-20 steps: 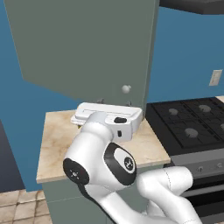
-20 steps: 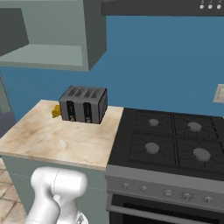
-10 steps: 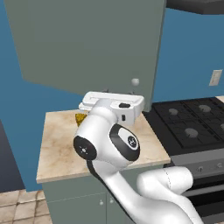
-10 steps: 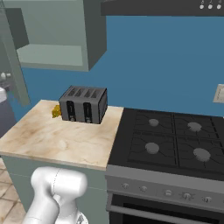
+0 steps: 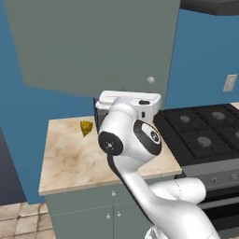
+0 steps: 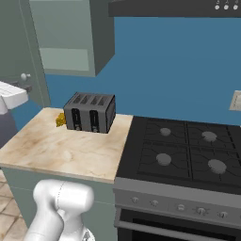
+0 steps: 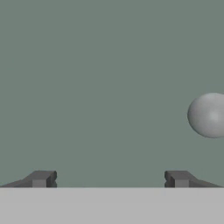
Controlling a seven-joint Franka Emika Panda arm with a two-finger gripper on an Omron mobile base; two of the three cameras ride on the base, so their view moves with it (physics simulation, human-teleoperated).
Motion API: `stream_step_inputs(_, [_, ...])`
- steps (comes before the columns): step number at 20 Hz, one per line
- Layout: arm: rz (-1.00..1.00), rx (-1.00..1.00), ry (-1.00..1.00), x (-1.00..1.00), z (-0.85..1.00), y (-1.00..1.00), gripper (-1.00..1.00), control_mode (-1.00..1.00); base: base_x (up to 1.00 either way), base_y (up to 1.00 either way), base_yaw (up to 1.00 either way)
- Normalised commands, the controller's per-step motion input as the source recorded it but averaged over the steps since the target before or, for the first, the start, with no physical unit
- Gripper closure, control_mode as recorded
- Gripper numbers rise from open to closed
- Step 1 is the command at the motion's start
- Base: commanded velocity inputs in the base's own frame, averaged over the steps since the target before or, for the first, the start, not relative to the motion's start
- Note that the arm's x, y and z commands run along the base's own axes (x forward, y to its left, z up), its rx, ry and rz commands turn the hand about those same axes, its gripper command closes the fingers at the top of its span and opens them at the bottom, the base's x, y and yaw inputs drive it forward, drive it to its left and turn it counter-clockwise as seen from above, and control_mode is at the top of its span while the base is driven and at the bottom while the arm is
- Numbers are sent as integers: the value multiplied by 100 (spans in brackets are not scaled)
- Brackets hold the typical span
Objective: Close all open cabinet doors.
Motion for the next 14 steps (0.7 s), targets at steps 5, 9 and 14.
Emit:
stream_step_inputs(5, [12, 0, 0, 53, -1, -50, -100, -100, 0, 0, 0])
stream_step_inputs(9, [10, 0, 0, 58, -1, -43, -100, -100, 0, 0, 0])
stream_step_inputs(14, [8, 0, 0, 64, 0, -38, -100, -100, 0, 0, 0])
